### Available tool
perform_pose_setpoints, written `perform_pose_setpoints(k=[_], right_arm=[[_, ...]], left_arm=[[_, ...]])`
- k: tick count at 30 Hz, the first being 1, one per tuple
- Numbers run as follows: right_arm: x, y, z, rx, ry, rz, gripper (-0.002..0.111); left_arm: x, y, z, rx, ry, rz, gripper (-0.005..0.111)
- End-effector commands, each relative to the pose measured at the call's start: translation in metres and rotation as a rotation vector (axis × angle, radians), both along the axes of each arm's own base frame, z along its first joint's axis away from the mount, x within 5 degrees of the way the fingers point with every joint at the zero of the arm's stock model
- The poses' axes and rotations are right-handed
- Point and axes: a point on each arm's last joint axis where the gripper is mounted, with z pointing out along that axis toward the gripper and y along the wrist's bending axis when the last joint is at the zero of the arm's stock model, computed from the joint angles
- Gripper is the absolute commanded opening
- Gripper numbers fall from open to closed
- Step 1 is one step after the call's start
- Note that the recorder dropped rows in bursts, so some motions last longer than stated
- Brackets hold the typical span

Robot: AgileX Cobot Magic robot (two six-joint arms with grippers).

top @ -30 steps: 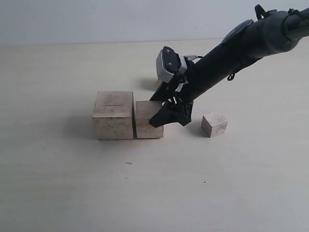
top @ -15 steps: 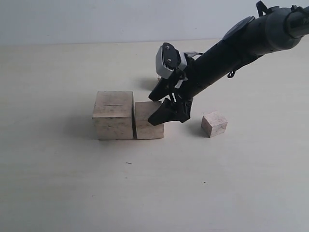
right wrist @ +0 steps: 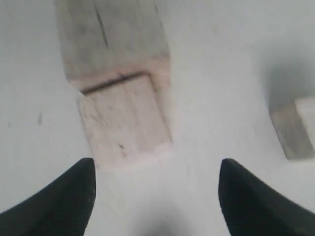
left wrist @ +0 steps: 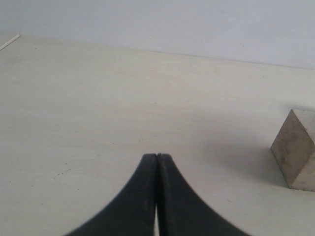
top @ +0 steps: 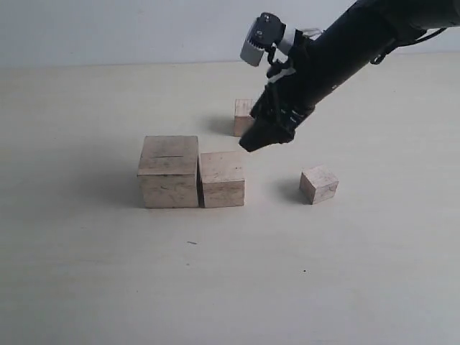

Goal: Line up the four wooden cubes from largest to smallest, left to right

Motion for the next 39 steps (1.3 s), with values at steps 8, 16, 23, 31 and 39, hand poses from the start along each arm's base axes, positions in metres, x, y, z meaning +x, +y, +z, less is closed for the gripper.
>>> perform_pose_setpoints(k=[8, 16, 23, 31, 39], right_arm=[[0.008, -0.006, -0.056, -0.169, 0.271, -0.331, 0.03], [-0.005, 0.023, -0.065, -0.166, 0.225, -0.287, 0.031], [-0.004, 0.025, -0.067, -0.19, 0.222, -0.358, 0.031], [-0.004, 0.029, -0.065, -0.136, 0.267, -0.401, 0.031], [-0.004, 0.029, -0.065, -0.134, 0.261, -0.404, 0.031]], left_arm=[[0.0, -0.001, 0.0, -0.006, -0.014, -0.007, 0.0], [0.0, -0.001, 0.0, -0.006, -0.014, -0.007, 0.0], [0.0, -0.001, 0.0, -0.006, -0.014, -0.007, 0.0], [0.0, -0.001, 0.0, -0.006, -0.014, -0.007, 0.0], [0.0, -0.001, 0.0, -0.006, -0.014, -0.007, 0.0]])
